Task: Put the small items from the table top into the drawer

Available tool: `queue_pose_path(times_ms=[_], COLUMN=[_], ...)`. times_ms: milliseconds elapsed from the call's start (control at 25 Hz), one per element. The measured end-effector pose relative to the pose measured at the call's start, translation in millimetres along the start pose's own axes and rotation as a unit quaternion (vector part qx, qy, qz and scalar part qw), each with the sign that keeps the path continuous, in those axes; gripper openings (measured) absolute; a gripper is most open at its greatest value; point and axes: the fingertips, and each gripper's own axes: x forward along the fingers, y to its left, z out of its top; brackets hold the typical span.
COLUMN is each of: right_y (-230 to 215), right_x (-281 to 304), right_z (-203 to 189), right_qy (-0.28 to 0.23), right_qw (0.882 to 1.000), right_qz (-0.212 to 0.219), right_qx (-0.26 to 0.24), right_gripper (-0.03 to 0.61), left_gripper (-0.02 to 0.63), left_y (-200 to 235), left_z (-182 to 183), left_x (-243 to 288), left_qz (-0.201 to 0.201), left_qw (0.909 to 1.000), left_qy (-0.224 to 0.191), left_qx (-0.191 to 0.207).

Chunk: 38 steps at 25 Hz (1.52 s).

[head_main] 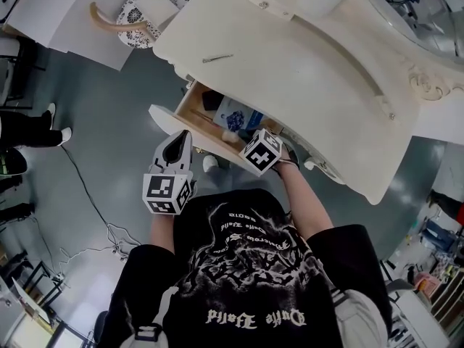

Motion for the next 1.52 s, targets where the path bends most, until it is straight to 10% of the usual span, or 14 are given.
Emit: queue_pose_path(times_ms=[1520], right_y=[-21], right_x=[-7], right_z=[22], right_qy=[-0.052], right_qw=[0.995], right_qz=[-0.009], right_qx=[0.085], right_gripper=[0.201], left_gripper=[0.015], left_y=[-2], left_z=[-1], left_x=[6], left_qz=[0.012], left_qw=[0.9999], left_qy=[0.008], left_qx=[0.0])
